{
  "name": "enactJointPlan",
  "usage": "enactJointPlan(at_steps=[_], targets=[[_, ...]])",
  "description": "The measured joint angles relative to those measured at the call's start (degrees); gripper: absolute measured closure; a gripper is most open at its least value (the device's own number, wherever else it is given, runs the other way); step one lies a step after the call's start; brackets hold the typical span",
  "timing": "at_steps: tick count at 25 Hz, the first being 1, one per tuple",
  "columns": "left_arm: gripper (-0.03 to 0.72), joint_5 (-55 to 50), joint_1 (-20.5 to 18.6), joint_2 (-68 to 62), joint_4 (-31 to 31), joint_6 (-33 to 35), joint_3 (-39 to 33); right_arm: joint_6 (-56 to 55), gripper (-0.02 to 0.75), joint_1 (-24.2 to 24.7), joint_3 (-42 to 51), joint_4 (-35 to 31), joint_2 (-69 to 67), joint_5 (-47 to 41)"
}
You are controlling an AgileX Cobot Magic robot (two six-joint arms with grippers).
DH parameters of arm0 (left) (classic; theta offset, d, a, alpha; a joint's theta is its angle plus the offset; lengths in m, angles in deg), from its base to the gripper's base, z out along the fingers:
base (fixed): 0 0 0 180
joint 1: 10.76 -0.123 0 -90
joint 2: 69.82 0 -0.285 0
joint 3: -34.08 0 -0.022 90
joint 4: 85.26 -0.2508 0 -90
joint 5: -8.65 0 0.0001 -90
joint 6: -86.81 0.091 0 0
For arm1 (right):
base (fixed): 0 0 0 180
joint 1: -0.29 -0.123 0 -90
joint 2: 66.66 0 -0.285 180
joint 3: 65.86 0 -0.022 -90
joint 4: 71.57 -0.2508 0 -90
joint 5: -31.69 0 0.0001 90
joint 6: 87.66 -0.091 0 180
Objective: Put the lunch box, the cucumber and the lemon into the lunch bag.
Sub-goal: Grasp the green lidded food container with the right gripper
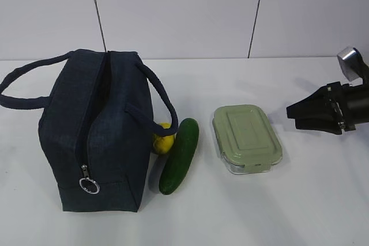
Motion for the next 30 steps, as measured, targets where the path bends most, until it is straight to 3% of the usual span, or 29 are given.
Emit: enactJointPlan(at_steps=[7,12,15,30], targets=[[0.424,0.03,0.0,0.0,0.0,0.0,0.0,-1.0,0.313,-0.26,-0.33,-0.03,-3.53,0.14],[0.424,0.03,0.0,0.0,0.0,0.0,0.0,-1.6,0.198,-0.26,-0.36,-1.82,-3.53,0.14],[0.424,0.03,0.0,0.0,0.0,0.0,0.0,-1.74,0.168,-0.38,-0.46,-2.06,-3.53,0.14],[0.424,0.03,0.0,0.0,0.0,0.0,0.0,-4.14,0.16,-4.23,-3.66,0.3,-6.6,0.14]])
